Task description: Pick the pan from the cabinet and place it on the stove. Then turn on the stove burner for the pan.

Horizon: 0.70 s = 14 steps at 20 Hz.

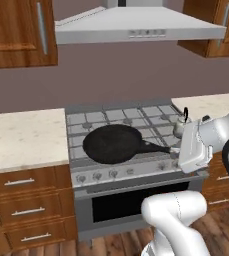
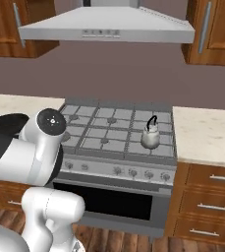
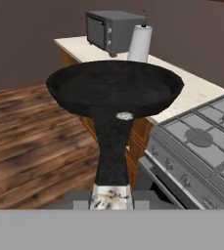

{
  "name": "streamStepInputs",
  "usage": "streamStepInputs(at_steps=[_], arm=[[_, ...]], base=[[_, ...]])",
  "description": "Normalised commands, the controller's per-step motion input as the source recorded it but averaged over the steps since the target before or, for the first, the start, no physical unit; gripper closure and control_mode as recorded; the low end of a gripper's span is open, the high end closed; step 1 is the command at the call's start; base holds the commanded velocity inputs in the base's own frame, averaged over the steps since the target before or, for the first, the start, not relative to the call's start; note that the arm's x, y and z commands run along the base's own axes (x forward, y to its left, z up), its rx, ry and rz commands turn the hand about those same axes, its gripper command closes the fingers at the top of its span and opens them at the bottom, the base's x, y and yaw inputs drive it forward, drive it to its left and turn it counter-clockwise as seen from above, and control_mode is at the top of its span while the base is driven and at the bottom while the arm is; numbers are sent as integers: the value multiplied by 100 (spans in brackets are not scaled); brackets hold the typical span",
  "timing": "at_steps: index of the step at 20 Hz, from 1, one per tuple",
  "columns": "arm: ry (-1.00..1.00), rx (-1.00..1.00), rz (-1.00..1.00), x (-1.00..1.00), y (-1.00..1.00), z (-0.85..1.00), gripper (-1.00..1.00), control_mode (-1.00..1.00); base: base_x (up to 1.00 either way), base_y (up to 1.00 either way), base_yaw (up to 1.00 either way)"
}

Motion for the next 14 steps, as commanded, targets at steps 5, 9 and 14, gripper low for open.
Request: streamStepInputs(at_steps=[5,9,14], arm=[[0,0,0,0,0,0,100,100],[0,0,0,0,0,0,100,100],[0,0,0,0,0,0,100,100]], base=[[39,57,0],[40,65,0],[33,65,0]])
